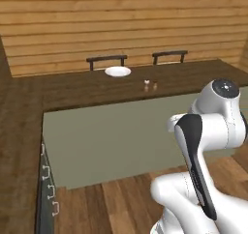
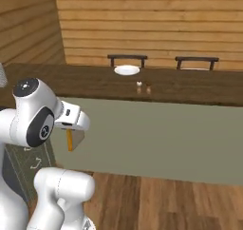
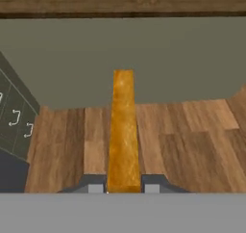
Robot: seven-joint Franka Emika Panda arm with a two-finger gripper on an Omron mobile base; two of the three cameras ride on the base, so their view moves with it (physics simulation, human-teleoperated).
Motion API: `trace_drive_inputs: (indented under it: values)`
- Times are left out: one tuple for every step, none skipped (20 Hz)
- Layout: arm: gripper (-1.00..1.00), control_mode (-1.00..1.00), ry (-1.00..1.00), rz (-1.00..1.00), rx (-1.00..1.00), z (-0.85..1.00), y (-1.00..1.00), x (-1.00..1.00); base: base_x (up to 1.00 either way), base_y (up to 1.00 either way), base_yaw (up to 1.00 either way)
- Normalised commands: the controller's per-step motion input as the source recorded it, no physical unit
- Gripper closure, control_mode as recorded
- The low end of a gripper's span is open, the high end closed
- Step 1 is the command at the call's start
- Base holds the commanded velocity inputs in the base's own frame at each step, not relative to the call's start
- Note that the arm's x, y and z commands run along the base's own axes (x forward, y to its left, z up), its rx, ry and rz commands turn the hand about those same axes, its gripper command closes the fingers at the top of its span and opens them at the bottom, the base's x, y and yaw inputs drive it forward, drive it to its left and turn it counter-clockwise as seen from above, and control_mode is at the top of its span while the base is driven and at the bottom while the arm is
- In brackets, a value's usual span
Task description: Start the toaster. Once the lever pops up, take the bread to the plate on the dining counter.
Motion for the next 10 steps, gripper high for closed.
trace_drive_inputs:
  values:
    - [1.00,1.00,0.00,0.00,0.00,0.00,0.00,0.00,1.00,-0.01,0.35]
    - [1.00,1.00,0.00,0.00,0.00,0.00,0.00,0.00,1.00,-0.08,0.32]
    - [1.00,1.00,0.00,0.00,0.00,0.00,0.00,0.00,1.00,-0.16,0.26]
    - [1.00,1.00,0.00,0.00,0.00,0.00,0.00,0.00,0.97,-0.26,0.19]
    - [1.00,1.00,0.00,0.00,0.00,0.00,0.00,0.00,0.91,-0.32,0.15]
    - [1.00,1.00,0.00,0.00,0.00,0.00,0.00,0.00,0.91,-0.36,0.13]
    - [1.00,1.00,0.00,0.00,0.00,0.00,0.00,0.00,0.93,-0.38,0.11]
    - [1.00,1.00,0.00,0.00,0.00,0.00,0.00,0.00,0.94,-0.39,0.09]
    - [1.00,1.00,0.00,0.00,0.00,0.00,0.00,0.00,0.93,-0.39,0.07]
    - [1.00,1.00,0.00,0.00,0.00,0.00,0.00,0.00,0.89,-0.41,0.07]
